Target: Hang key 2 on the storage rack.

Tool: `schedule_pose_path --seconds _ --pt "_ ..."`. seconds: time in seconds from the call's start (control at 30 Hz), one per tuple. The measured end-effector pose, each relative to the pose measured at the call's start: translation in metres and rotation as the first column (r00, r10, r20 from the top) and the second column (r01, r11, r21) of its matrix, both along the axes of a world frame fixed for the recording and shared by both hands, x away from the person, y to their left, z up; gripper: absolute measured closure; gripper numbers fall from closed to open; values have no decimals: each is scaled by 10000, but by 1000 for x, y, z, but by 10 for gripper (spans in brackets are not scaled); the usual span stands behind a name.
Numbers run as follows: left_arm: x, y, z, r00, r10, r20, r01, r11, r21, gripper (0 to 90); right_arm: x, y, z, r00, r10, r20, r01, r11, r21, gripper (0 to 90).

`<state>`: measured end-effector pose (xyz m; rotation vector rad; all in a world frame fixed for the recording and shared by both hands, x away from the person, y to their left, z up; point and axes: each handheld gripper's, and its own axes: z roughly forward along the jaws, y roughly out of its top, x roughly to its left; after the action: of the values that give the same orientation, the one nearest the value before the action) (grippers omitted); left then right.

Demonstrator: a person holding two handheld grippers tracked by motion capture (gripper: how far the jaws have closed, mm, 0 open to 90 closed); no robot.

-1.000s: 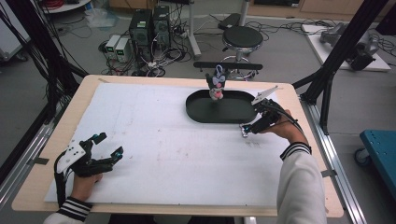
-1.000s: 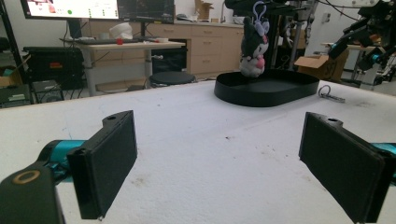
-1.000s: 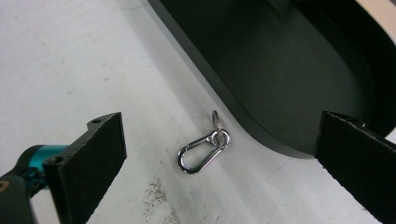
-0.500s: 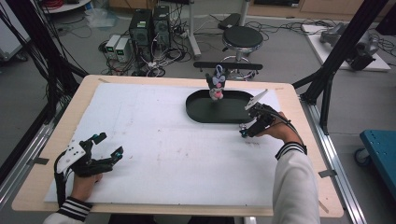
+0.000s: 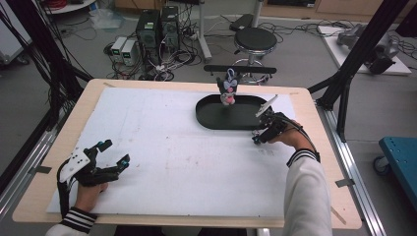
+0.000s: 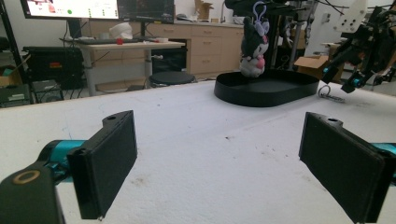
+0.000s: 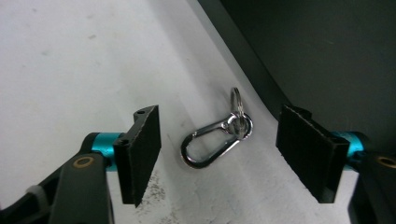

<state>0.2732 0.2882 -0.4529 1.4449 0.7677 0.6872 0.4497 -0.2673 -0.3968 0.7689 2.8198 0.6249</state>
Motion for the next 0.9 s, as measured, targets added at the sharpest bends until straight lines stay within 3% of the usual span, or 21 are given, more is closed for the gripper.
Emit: schedule_pose_path --seconds 0.27,0.57,0.9 --pt "0 0 0 10000 -5 1 5 10000 -1 118 4 1 -2 9999 -60 -117 58 9999 -160 477" --pt "0 0 0 10000 -8 1 8 10000 -9 118 4 3 -3 9998 -111 173 119 9990 -433 657" --pt "0 0 0 10000 0 4 0 10000 8 118 6 5 -6 9991 -142 398 172 9968 -781 749"
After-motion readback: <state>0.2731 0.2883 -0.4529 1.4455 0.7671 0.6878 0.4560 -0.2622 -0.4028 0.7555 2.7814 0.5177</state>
